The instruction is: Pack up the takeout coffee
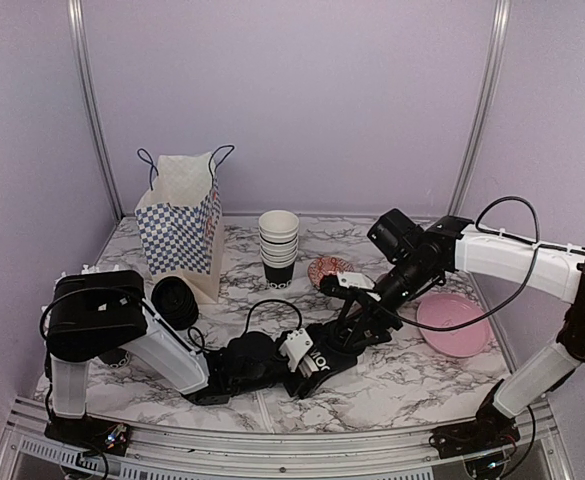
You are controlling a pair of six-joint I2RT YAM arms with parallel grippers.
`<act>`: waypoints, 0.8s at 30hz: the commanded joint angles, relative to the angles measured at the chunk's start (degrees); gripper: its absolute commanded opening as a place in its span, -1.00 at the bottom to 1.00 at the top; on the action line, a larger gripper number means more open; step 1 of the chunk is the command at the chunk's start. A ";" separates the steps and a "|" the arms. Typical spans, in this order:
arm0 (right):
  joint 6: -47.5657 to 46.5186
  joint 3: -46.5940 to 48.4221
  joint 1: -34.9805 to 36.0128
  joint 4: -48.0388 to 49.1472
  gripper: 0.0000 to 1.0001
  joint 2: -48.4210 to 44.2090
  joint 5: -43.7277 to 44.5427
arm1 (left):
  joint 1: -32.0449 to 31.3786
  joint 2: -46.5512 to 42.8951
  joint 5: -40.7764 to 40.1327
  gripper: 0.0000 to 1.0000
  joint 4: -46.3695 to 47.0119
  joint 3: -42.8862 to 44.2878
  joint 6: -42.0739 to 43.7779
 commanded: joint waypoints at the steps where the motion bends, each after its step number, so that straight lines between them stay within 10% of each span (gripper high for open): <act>1: 0.79 0.66 -0.92 0.65 0.34 -0.86 -0.66 | 0.25 -1.24 -0.18 0.64 0.84 -1.31 -1.30; 24: -2.89 -17.28 -14.67 -0.55 0.37 -10.36 19.54 | 0.28 -2.16 1.25 0.55 -12.19 2.63 -2.05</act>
